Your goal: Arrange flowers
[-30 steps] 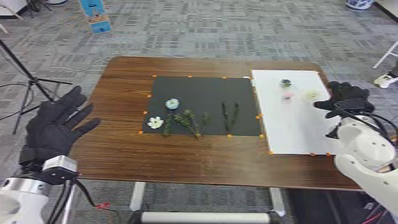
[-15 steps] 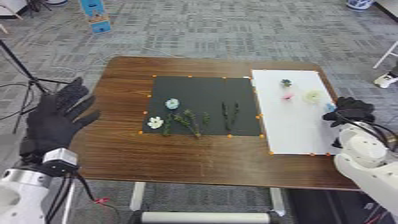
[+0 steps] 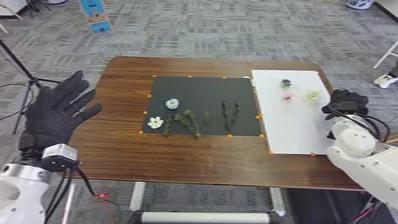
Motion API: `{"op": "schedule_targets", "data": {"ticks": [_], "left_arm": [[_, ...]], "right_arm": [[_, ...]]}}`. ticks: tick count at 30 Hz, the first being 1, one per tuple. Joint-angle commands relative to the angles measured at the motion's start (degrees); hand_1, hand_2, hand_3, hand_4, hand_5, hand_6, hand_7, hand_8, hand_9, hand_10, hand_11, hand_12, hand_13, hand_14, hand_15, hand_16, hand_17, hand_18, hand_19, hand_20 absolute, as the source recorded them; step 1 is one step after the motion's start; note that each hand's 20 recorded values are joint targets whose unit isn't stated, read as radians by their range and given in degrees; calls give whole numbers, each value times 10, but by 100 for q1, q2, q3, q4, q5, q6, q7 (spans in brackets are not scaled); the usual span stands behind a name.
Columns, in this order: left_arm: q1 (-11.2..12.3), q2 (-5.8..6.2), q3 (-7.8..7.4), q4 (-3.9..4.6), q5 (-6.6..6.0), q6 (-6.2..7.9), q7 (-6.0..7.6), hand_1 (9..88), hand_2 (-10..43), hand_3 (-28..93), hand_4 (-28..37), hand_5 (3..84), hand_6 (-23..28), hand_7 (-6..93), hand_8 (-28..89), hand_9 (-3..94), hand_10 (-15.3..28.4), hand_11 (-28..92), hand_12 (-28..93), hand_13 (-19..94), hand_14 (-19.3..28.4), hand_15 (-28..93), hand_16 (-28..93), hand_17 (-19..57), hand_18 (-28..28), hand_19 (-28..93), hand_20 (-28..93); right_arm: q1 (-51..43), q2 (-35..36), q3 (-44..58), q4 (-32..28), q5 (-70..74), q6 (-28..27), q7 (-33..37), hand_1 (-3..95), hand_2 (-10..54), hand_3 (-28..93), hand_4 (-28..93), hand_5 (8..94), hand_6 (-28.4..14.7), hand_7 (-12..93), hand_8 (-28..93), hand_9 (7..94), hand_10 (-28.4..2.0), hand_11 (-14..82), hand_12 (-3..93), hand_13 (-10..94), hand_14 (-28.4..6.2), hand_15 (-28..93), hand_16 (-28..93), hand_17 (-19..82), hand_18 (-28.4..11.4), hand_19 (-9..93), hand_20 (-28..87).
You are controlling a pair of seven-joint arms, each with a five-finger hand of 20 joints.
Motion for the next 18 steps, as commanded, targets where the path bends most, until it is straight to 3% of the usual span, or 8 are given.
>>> {"op": "schedule_targets", "data": {"ticks": [1,6,10,12,14,18], "left_arm": [[-28,59,-55,-36,-34,-29,19,225,-79,623,-283,253,22,150,-81,200,100,110,174,162,138,85,58,-107,261,407,16],[32,52,-85,-70,-50,-20,24,225,-75,621,-283,253,22,150,-80,201,101,113,174,162,138,88,57,-107,261,408,15],[75,47,-176,-95,-58,-128,34,222,-74,627,-283,254,22,149,-80,202,101,111,172,163,139,89,56,-107,261,408,14],[48,87,-223,-75,-134,-196,47,218,-76,632,-283,254,22,148,-80,202,101,111,172,163,139,90,55,-107,261,408,14],[27,119,-261,-54,-116,-239,44,219,-80,630,-283,254,22,147,-79,202,101,110,172,163,139,89,55,-107,262,408,14],[79,78,-321,-32,-129,-392,-72,221,-86,622,-283,251,21,145,-78,197,100,103,170,159,140,77,52,-108,266,404,11]], "right_arm": [[22,-174,-179,162,-56,-286,97,484,-95,797,-279,611,17,495,53,693,-75,316,469,680,-68,847,316,353,-204,885,513],[-139,-90,4,-50,-136,-182,43,525,-95,804,-280,669,12,496,59,745,-66,358,499,703,-58,838,323,369,-201,891,512],[0,116,-44,-654,-374,443,-29,524,-95,819,-280,692,11,477,71,766,-64,347,507,712,-56,832,329,378,-202,895,511],[239,180,-218,-985,-507,784,-214,523,-95,823,-278,698,10,472,75,769,-66,345,511,713,-57,832,332,378,-202,896,511],[655,162,-569,-1217,-618,1171,-455,522,-95,824,-277,697,9,470,80,770,-66,342,513,714,-57,831,333,378,-203,897,512],[1596,-88,-1418,-1433,-614,1909,-1152,520,-95,826,-277,696,10,468,83,770,-65,338,514,716,-55,832,336,379,-202,898,513]]}}
